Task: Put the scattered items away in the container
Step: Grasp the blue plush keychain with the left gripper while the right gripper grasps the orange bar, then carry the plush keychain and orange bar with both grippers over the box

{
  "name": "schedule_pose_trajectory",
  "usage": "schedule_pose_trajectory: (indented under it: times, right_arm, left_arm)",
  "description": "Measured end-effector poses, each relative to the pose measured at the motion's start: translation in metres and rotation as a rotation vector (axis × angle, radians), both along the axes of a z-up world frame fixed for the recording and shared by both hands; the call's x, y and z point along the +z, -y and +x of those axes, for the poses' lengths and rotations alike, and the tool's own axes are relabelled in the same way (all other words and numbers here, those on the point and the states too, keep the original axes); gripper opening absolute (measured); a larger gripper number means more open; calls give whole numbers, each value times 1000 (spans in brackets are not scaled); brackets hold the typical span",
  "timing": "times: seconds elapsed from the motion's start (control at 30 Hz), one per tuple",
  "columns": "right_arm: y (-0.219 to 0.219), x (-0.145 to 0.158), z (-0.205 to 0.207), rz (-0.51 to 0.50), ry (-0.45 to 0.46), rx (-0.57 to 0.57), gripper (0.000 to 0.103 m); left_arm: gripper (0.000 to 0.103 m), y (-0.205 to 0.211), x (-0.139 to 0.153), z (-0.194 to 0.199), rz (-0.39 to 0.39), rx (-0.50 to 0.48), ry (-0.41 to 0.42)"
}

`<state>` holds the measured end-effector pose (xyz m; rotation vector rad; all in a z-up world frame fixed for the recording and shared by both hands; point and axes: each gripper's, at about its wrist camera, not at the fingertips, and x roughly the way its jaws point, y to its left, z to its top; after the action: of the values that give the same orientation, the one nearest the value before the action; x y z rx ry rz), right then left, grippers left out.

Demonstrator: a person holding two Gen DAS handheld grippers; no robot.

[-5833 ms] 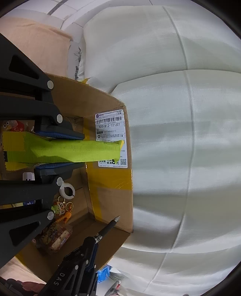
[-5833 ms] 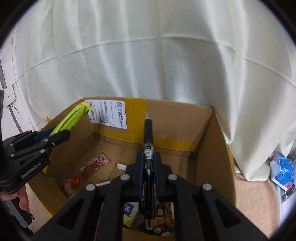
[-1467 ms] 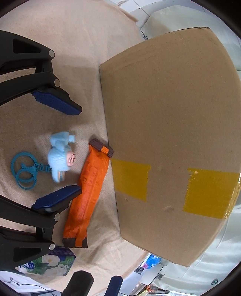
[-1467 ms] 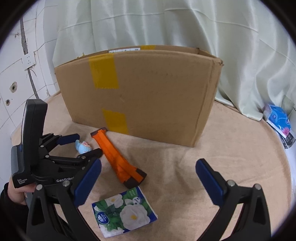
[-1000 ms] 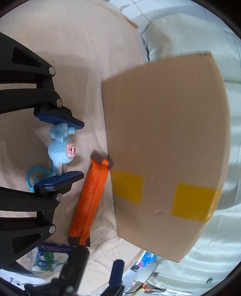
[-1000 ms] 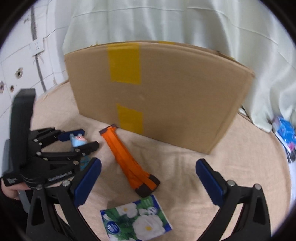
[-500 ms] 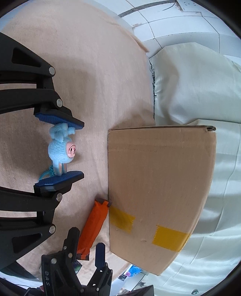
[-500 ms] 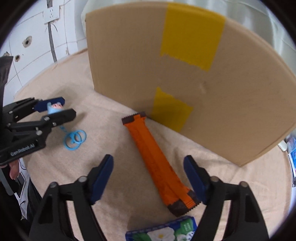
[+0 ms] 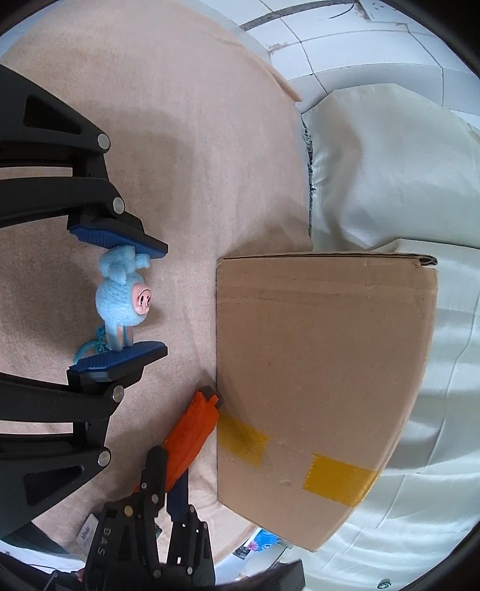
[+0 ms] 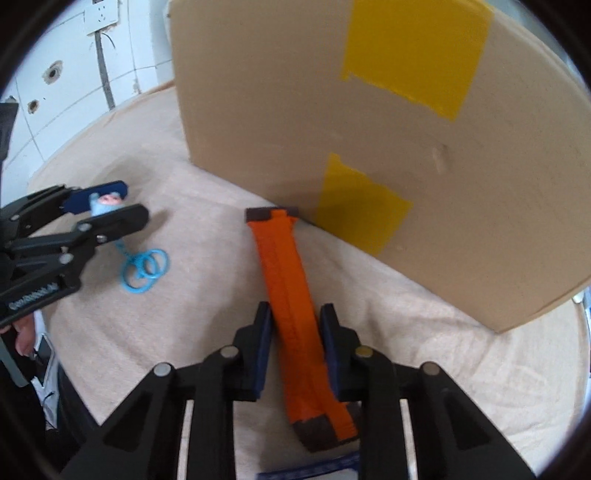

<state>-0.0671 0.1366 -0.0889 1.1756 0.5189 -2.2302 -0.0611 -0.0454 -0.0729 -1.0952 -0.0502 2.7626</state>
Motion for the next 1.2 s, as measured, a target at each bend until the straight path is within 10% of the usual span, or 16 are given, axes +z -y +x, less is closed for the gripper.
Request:
schedule_pose_trajectory:
  times: [0.77,1.2]
  right_arm:
    - [-34,69,63,-133,-163,-49,25]
    - [-68,162,75,-213,-335,-125,25]
  left_arm:
    - [48,-28,56,48,-47,-36,-111]
    - [48,-57,163,52,-98,-67,-274]
